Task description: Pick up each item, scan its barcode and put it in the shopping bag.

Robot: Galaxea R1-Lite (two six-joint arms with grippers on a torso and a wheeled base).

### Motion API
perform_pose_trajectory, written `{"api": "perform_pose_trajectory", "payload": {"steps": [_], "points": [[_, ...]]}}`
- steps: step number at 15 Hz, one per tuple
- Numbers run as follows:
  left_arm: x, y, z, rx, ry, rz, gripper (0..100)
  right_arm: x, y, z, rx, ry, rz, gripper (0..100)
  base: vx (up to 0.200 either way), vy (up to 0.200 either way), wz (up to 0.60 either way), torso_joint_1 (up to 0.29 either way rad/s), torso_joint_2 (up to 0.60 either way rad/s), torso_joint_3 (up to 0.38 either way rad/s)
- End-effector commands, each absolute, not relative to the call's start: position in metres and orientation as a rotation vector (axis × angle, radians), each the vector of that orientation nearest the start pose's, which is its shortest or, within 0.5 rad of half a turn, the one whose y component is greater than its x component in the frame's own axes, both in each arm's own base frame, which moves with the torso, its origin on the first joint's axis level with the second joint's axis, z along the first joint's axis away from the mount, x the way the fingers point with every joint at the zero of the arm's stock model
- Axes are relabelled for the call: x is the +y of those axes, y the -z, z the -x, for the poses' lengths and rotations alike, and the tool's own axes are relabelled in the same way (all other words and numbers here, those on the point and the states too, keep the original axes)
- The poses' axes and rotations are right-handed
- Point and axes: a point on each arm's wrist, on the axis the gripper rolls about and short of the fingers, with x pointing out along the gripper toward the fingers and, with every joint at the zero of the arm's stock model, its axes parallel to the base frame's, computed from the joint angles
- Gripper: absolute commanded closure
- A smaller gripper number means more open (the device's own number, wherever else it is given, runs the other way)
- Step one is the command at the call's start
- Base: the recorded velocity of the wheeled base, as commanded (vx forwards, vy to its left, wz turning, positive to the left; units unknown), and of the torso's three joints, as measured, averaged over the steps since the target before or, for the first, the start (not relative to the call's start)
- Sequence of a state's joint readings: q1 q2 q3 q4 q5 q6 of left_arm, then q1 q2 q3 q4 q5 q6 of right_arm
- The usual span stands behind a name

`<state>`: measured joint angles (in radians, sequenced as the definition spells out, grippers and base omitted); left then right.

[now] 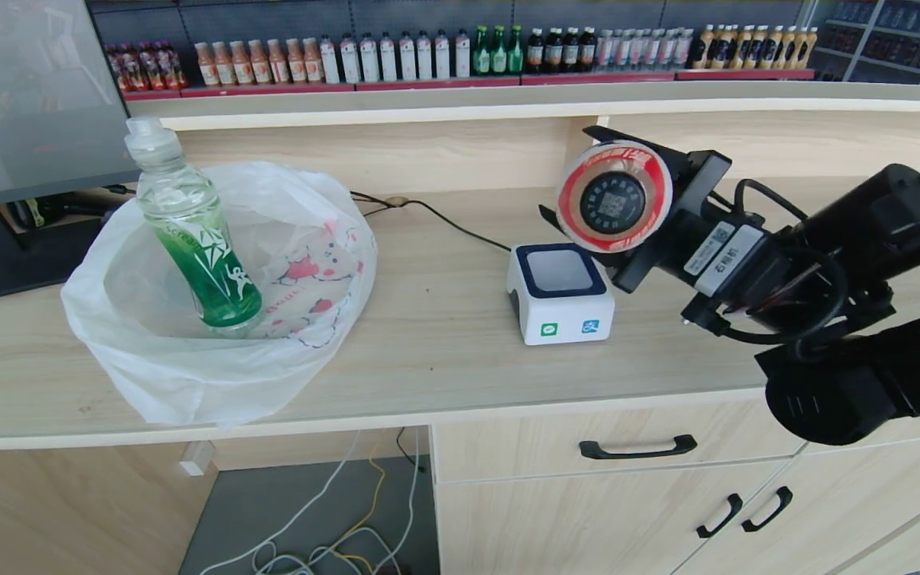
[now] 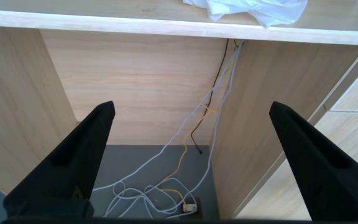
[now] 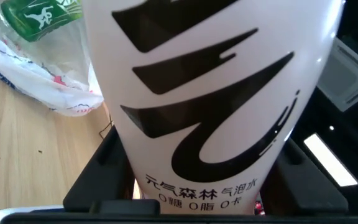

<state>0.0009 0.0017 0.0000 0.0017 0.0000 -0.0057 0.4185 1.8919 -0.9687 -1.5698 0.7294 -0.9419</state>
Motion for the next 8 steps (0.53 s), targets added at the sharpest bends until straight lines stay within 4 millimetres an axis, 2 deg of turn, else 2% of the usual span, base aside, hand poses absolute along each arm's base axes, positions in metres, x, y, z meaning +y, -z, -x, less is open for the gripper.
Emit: {"api": "perform_pose_trajectory", "payload": {"steps": [1, 2, 3, 5, 8], "points": [[0.000, -0.075, 0.023, 0.003, -0.002, 0.006, 0, 0.156, -0.274, -0.273, -1.189, -0.663, 0.834, 100, 0.000, 0.000, 0.00, 0.000, 0.00, 0.000], [0.000, -0.075, 0.023, 0.003, -0.002, 0.006, 0, 0.157, -0.276, -0.270, -1.181, -0.657, 0.813, 100, 0.000, 0.000, 0.00, 0.000, 0.00, 0.000], [0.000, -0.075, 0.023, 0.003, -0.002, 0.006, 0, 0.152, -0.282, -0.255, -1.129, -0.592, 0.751, 100, 0.000, 0.000, 0.00, 0.000, 0.00, 0.000], [0.000, -0.075, 0.023, 0.003, -0.002, 0.006, 0, 0.142, -0.264, -0.243, -0.923, -0.573, 0.584, 100, 0.000, 0.000, 0.00, 0.000, 0.00, 0.000], [0.000, -0.075, 0.023, 0.003, -0.002, 0.006, 0, 0.133, -0.241, -0.229, -0.729, -0.645, 0.377, 100, 0.000, 0.000, 0.00, 0.000, 0.00, 0.000]]}}
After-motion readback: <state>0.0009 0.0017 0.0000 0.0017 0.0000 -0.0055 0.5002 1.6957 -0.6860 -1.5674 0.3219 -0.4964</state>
